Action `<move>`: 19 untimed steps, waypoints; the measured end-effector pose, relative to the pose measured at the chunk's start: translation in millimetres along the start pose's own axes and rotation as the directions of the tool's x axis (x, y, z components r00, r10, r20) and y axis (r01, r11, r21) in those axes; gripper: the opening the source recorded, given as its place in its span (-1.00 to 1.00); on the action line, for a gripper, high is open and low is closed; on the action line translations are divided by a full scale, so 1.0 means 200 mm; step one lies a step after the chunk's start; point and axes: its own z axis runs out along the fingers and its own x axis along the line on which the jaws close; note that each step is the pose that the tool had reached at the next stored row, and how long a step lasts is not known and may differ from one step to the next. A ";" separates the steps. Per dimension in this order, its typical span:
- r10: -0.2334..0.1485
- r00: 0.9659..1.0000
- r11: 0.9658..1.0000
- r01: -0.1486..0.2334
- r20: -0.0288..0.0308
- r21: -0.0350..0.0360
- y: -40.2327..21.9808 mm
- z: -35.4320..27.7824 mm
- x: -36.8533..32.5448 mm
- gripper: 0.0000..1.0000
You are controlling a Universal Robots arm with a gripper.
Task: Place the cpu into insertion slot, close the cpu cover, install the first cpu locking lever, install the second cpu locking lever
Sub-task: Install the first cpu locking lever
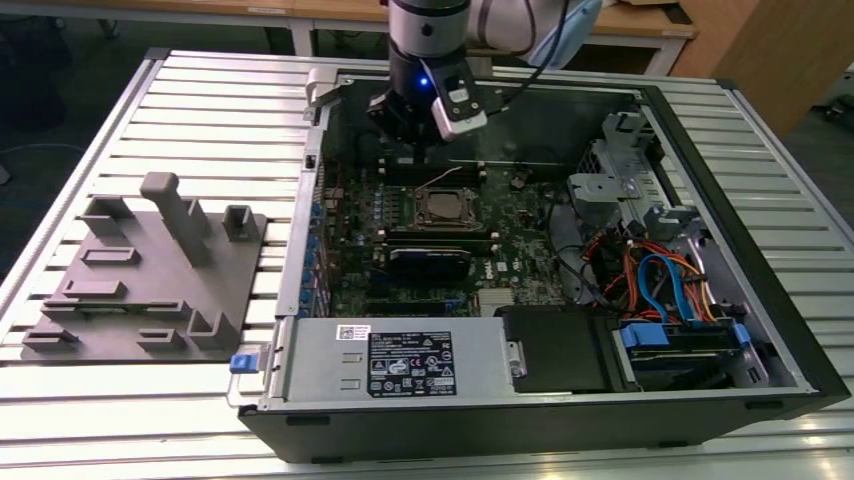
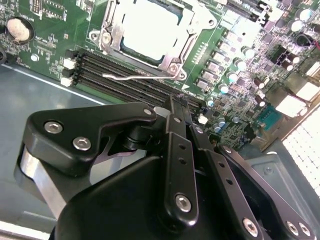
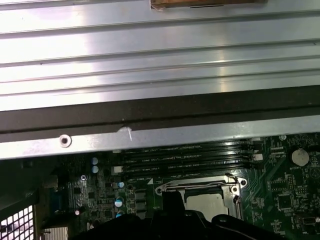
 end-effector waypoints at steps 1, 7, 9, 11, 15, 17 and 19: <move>0.000 1.000 1.000 0.000 0.000 0.000 -0.007 0.001 -0.001 -0.79; 0.002 1.000 1.000 -0.002 -0.003 -0.028 -0.030 0.010 -0.019 -0.79; 0.000 1.000 0.999 0.000 -0.004 -0.033 -0.032 0.012 -0.019 -0.79; -0.002 1.000 0.999 0.001 -0.004 -0.034 -0.032 0.013 -0.020 -0.79; -0.005 1.000 0.999 0.005 -0.004 -0.034 -0.032 0.013 -0.020 -0.79; -0.005 1.000 0.999 0.005 -0.004 -0.036 -0.033 0.015 -0.020 -0.79; -0.005 1.000 0.999 0.005 -0.005 -0.039 -0.033 0.015 -0.020 -0.79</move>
